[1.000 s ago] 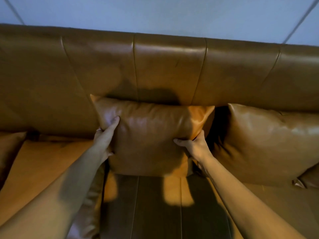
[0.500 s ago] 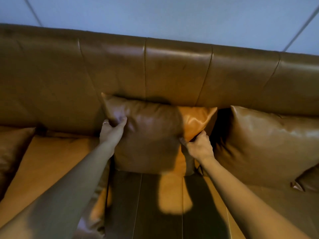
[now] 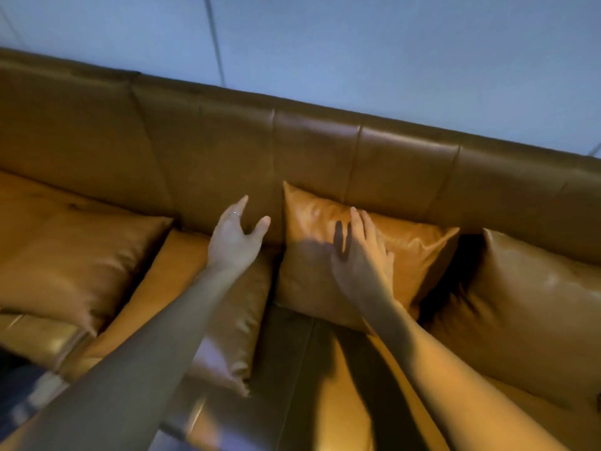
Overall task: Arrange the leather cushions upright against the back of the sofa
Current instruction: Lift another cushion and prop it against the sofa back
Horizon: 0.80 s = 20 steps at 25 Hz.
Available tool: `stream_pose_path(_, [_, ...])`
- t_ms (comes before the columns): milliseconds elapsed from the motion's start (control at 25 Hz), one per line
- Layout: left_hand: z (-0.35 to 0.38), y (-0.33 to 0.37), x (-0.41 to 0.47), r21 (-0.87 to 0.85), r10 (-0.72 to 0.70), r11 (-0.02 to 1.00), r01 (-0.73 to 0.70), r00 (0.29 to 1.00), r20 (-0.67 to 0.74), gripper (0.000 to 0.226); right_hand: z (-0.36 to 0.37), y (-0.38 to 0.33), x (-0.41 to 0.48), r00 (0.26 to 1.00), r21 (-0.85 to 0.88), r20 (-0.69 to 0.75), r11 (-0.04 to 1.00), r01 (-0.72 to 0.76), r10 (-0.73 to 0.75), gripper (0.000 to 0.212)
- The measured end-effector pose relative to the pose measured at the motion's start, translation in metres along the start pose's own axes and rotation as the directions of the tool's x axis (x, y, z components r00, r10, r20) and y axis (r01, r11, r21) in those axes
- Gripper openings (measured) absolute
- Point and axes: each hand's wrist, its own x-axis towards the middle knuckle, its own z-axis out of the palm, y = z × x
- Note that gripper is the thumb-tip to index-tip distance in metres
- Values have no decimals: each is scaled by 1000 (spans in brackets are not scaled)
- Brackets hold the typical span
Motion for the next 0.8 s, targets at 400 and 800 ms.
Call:
stream_pose_path(400, [-87,-165,20,3,-409,913,409,912,29,69,154,-108,-20,951,90,307,993,-73,42,81])
stream_pose_path(800, [-62,-308,108,53,-666,736,675,706,243,71,303,-99,26,573,118,494,602,-790,654,97])
